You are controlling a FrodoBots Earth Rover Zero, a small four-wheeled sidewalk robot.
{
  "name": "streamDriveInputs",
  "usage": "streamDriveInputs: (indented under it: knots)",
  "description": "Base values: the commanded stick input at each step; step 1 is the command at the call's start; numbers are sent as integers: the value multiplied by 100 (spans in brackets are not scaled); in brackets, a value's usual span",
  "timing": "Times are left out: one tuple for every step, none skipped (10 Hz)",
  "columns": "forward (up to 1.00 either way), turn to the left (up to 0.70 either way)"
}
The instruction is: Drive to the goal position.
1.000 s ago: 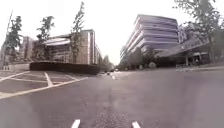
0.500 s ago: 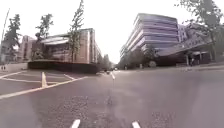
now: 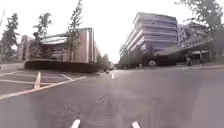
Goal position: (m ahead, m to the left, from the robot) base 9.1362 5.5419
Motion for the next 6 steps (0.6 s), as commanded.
streamDriveInputs:
  knots:
    - [70,0]
    - [70,0]
    - [70,0]
    - [70,0]
    - [70,0]
    - [70,0]
